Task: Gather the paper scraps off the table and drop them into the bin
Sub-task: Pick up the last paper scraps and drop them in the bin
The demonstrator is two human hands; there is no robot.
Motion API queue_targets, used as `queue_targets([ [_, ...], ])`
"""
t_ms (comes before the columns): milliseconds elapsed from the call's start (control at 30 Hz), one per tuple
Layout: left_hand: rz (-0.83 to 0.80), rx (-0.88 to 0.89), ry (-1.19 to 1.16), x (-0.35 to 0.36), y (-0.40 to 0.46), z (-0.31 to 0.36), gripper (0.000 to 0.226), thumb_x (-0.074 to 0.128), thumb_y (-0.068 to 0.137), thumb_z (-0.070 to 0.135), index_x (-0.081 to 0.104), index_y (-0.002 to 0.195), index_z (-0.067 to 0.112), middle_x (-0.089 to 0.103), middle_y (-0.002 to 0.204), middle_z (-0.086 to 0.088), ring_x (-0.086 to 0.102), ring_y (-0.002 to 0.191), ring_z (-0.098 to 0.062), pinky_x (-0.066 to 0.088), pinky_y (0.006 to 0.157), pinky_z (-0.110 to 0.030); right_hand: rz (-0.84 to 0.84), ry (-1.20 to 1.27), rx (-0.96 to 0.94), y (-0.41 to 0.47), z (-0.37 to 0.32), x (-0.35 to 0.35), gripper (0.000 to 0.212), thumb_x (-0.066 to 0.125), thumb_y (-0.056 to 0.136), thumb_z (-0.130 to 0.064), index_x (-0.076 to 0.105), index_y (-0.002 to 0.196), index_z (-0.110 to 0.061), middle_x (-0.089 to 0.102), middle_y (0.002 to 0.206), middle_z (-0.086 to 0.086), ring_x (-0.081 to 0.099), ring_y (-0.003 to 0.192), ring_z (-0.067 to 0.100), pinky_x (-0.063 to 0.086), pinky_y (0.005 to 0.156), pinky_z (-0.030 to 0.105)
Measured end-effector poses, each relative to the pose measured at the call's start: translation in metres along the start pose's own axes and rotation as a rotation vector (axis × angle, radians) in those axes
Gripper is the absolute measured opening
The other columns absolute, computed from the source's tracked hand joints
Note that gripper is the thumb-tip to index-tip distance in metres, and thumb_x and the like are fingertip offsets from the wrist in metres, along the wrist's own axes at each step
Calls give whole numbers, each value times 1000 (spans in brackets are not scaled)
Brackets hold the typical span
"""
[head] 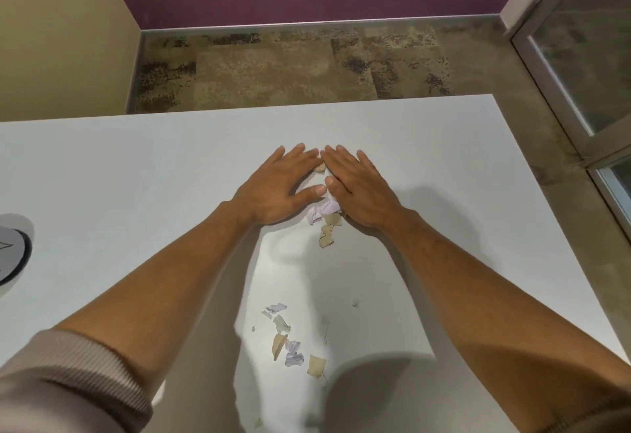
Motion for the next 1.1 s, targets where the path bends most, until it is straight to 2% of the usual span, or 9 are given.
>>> queue_targets([
  [133, -37, 46, -76, 7, -25, 17, 71, 20, 96, 67, 21, 154, 27, 19, 162, 7, 7, 150, -7, 4, 123, -34, -31, 67, -39, -25, -15, 6, 58, 11, 102, -41, 20, 154, -15, 21, 161, -1, 11, 149, 11, 5, 123, 35],
  [233, -55, 52, -111, 11, -48, 27, 68, 20, 97, 64, 22, 154, 27, 20, 161, 6, 8, 150, -8, 5, 123, -33, -59, 125, -59, -49, -25, 11, 55, 15, 105, -38, 19, 155, -16, 19, 162, -2, 9, 149, 7, 5, 123, 35],
  [400, -99, 60, -163, 20, -91, 45, 63, 20, 98, 61, 18, 154, 32, 13, 161, 12, -1, 149, 1, -3, 120, -23, -92, 125, -69, -89, -44, 20, 55, 13, 105, -42, 15, 155, -20, 14, 163, -6, 3, 149, 4, 8, 122, 38],
  [667, -196, -2, -235, 34, -160, 76, 59, 30, 101, 54, 16, 155, 34, 7, 161, 16, -8, 146, 8, -9, 119, -18, -151, 91, -116, -153, -79, 33, 51, 16, 107, -36, 11, 156, -21, 12, 163, -8, -1, 148, 2, 9, 122, 36],
  [800, -180, -64, -307, 37, -192, 90, 68, 43, 95, 61, 21, 153, 34, 12, 160, 19, -5, 145, 10, 0, 123, -28, -163, 180, -91, -181, -93, 37, 49, 15, 107, -40, 13, 155, -29, 9, 161, -20, 1, 147, -3, 5, 122, 28],
  [867, -76, -138, -322, 36, -208, 91, 75, 48, 89, 68, 26, 152, 33, 12, 160, 21, -4, 145, 10, 2, 123, -28, -55, 227, 4, -191, -92, 32, 48, 17, 106, -45, 17, 153, -36, 9, 158, -27, 4, 146, -5, 4, 120, 19],
  [933, 20, -213, -323, 37, -224, 91, 85, 50, 84, 74, 25, 152, 32, 8, 159, 22, -6, 146, 7, -1, 121, -24, 54, 247, 154, -203, -85, 28, 51, 17, 104, -51, 18, 153, -37, 10, 158, -27, 3, 146, -6, 1, 118, 14],
  [1000, 10, -221, -301, 43, -235, 97, 97, 53, 78, 78, 16, 154, 31, 2, 159, 21, -10, 147, 3, -7, 119, -22, 4, 216, 205, -214, -85, 32, 58, 13, 102, -55, 14, 154, -32, 5, 159, -22, -3, 146, -5, -3, 119, 18],
  [1100, -42, -179, -221, 53, -242, 109, 106, 58, 76, 74, 3, 155, 29, -7, 159, 20, -15, 148, -2, -14, 117, -22, -93, 81, 74, -226, -104, 49, 61, 8, 102, -52, 9, 156, -23, -2, 160, -17, -7, 148, 2, -9, 120, 27],
])
Point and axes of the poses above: each hand's wrist, its own y-axis towards the middle knuckle, its own x-axis out of the palm, z = x × y, the point moved 4 cm from there along y, towards the middle knuckle
